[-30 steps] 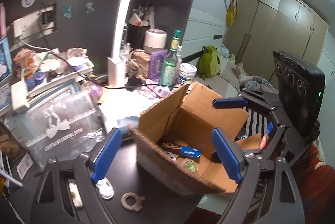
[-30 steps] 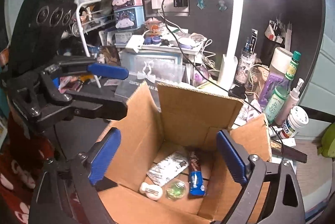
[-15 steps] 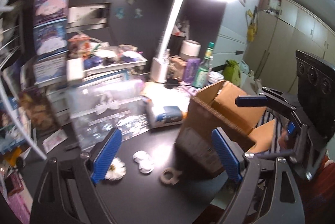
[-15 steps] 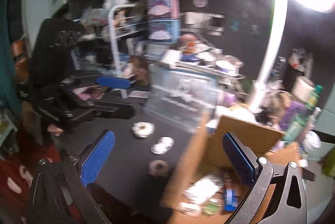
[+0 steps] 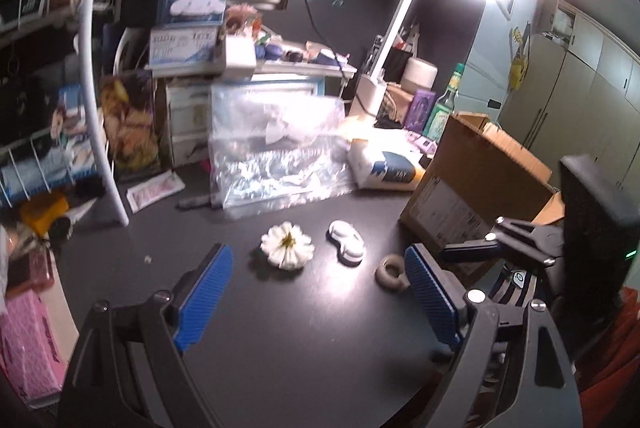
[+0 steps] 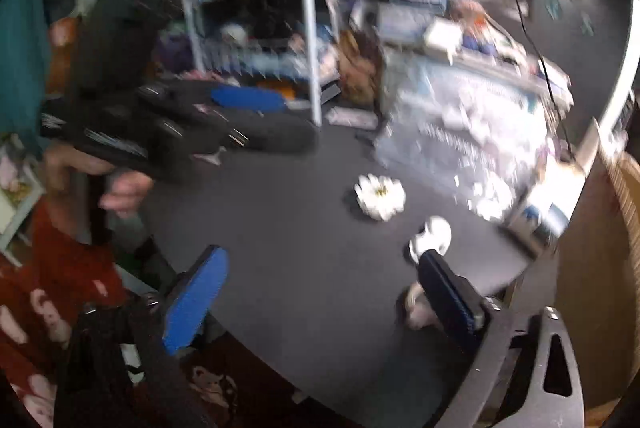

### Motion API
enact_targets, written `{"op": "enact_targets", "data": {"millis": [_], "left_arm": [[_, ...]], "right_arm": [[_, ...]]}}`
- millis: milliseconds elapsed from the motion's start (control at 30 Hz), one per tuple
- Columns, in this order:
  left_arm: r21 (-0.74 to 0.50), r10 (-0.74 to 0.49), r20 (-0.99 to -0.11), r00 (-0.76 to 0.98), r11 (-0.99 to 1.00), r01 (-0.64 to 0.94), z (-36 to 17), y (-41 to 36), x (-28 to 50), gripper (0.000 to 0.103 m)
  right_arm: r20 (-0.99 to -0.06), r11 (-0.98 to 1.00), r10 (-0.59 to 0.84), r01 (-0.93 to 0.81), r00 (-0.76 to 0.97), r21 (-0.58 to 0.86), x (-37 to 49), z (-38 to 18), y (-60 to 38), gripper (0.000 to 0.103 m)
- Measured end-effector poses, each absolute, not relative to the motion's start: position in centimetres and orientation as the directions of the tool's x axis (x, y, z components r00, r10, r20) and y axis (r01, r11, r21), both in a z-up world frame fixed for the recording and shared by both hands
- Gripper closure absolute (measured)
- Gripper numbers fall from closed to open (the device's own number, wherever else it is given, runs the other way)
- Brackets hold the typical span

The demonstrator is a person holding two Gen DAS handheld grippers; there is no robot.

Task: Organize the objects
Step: 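Grasp the white tape roll with the right gripper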

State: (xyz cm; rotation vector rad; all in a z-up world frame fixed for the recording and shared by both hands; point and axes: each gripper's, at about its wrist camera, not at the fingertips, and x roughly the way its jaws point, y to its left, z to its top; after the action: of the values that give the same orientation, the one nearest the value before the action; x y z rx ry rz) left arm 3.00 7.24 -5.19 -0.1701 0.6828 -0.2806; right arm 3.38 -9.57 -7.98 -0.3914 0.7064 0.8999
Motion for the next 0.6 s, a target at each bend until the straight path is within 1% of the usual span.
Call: {"op": "enact_targets", "data": {"millis": [67,133,200,267,300,433,600], "left_arm": [[-0.258,-0.32,-0.604,0.73,0.945,0.201,-5.9,7.3,3.1,0.017],[-0.262,-0.325,-0.612,0.721,0.943,0.203,-6.4,7.3,3.2,0.017],[-0.265,-0.33,-0.617,0.714,0.942,0.207,-6.7,7.2,3.4,0.017],[-0.273,-0.342,-0.615,0.71,0.938,0.215,-6.8,7.0,3.4,0.017],[-0.276,-0.347,-0.614,0.708,0.936,0.22,-6.8,6.9,3.5,0.017],[-0.278,-0.35,-0.614,0.707,0.935,0.221,-6.9,6.8,3.6,0.017],[-0.278,-0.347,-0.621,0.702,0.936,0.217,-7.0,6.6,3.7,0.017]], "right_arm": [[-0.718,0.611,0.537,-0.791,0.443,-0.031,3.8,-9.7,-9.6,0.017],[-0.739,0.653,0.483,-0.756,0.469,-0.053,4.5,-11.7,-9.8,0.027],[-0.752,0.699,0.428,-0.711,0.502,-0.076,5.5,-13.5,-10.2,0.03],[-0.745,0.724,0.397,-0.682,0.536,-0.105,6.1,-14.2,-10.5,0.032],[-0.741,0.731,0.384,-0.672,0.551,-0.121,6.4,-14.5,-10.7,0.035],[-0.737,0.736,0.39,-0.668,0.552,-0.11,7.1,-14.8,-11.0,0.036],[-0.741,0.696,0.449,-0.715,0.499,-0.06,6.8,-15.0,-10.4,0.037]]}}
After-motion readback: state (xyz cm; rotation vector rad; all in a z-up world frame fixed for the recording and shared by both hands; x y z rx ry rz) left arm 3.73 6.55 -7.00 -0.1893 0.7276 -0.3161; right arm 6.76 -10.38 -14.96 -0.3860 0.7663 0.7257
